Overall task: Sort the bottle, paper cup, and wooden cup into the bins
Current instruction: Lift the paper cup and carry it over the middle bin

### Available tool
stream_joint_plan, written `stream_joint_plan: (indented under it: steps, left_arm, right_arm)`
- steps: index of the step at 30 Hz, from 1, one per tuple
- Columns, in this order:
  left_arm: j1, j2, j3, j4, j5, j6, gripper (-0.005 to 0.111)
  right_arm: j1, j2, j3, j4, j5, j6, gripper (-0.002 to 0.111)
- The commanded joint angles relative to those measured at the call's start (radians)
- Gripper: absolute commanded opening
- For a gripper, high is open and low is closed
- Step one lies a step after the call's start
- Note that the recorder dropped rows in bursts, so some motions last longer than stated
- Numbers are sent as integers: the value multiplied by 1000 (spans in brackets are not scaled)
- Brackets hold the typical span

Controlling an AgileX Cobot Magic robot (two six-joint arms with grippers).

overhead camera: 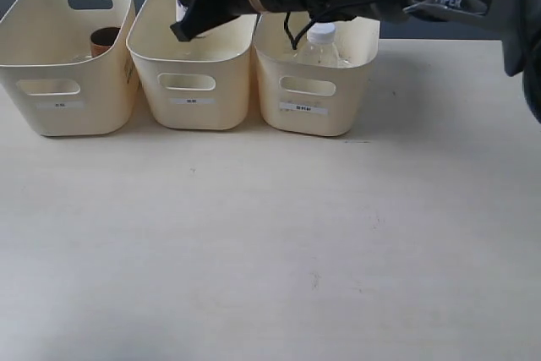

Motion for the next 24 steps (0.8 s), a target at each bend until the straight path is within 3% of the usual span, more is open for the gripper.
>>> stream_joint_plan:
  steps: [1,24]
  left_arm:
    - [-3,3,-1,2,-14,-3,0]
    - [-3,3,-1,2,-14,-3,0]
  right_arm:
    - [-5,43,-1,2,32,-4,0]
    - [-5,71,-1,2,-3,50,1]
